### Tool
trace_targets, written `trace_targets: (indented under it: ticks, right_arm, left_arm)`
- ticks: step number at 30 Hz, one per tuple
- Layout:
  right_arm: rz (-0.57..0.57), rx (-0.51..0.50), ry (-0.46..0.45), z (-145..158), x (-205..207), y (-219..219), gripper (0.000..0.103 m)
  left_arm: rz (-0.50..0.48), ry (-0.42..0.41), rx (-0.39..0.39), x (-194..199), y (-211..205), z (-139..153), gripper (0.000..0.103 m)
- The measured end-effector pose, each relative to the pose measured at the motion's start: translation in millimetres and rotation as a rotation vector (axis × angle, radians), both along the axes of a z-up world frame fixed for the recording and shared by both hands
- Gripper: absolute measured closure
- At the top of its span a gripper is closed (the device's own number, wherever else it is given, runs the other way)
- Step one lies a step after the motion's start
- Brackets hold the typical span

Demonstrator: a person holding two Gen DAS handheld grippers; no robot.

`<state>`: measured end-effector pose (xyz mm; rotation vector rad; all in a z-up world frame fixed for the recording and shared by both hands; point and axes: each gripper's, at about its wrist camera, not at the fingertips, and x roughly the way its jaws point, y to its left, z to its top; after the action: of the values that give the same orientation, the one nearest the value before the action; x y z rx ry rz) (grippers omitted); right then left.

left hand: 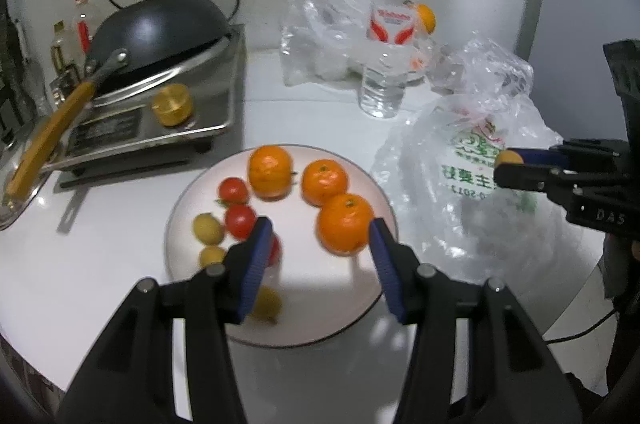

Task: Organize fruits
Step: 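Lower the orange onto the plate and open the left gripper, then lower the yellow fruit onto the plate and open the right gripper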

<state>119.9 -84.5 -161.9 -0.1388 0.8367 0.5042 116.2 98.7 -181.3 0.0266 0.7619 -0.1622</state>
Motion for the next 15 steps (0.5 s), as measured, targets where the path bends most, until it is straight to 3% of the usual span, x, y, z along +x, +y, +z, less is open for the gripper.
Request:
trace_targets:
  ticks: [15]
  right_arm:
    - [0.122,-0.032,0.010,1.8,-14.6,70.5,0.076]
  left_arm:
    - [0.064,-0.049,-0.015,-34.1,41.8,0.9,0.051]
